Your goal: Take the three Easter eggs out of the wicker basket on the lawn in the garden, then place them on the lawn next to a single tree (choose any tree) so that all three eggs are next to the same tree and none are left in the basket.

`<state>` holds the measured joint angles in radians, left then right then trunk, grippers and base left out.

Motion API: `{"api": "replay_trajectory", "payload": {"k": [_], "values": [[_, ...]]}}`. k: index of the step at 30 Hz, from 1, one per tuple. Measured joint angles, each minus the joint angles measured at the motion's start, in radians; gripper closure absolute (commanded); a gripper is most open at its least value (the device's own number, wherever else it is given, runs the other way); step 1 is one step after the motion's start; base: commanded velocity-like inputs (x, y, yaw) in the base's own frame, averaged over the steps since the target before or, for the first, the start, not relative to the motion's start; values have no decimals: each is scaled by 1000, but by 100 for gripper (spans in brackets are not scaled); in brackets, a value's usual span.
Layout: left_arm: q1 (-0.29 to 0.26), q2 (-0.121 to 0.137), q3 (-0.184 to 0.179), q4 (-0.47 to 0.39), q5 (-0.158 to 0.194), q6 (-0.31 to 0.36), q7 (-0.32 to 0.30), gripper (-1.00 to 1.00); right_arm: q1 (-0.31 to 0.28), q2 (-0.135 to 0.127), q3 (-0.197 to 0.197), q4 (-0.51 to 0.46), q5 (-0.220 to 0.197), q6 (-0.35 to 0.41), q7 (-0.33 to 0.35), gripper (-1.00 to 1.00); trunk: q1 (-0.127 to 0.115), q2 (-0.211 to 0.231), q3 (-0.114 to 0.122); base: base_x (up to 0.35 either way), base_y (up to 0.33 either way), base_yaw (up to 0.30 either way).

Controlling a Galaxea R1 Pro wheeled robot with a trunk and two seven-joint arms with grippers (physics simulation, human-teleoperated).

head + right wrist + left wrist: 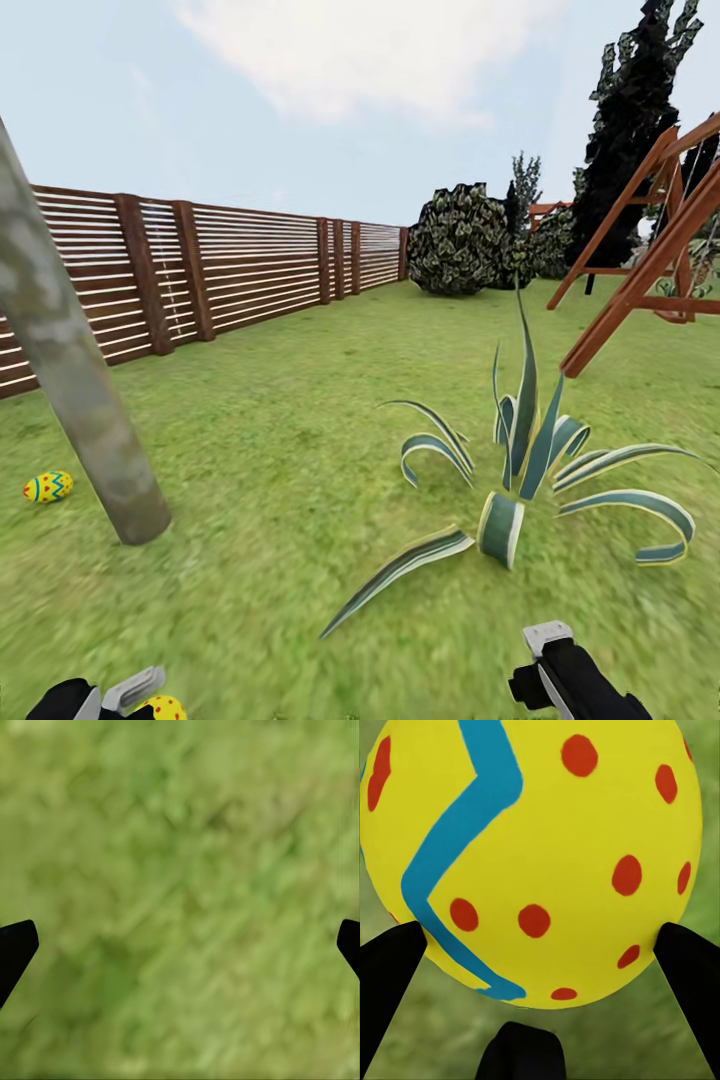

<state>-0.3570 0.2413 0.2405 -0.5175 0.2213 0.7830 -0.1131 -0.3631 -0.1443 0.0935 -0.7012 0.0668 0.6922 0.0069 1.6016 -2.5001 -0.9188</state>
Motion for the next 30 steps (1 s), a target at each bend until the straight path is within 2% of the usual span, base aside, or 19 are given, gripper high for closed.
{"api": "replay_trajectory", "payload": {"k": [12,16,19,21,24,30], "values": [[0,1,-1,-1,0,0,0,100,0,1,0,0,0,0,0,-100,5,-3,-46,0,0,0],[0,3,2,-6,3,-2,-5,100,0,1,0,0,0,0,0,-100,5,-3,-47,150,0,0],[0,5,2,-2,1,-3,-65,100,0,1,0,0,1,0,0,-100,5,-3,-47,324,0,0],[0,6,2,-2,-1,-3,-77,100,0,1,0,0,1,0,0,-100,5,-3,-47,336,0,0],[0,5,0,-1,-3,-3,-80,100,0,1,0,0,1,0,0,-100,5,-3,-47,318,0,0],[0,6,3,0,-6,-1,-78,100,0,1,0,0,2,0,0,-100,5,-3,-47,27,0,0]]}}
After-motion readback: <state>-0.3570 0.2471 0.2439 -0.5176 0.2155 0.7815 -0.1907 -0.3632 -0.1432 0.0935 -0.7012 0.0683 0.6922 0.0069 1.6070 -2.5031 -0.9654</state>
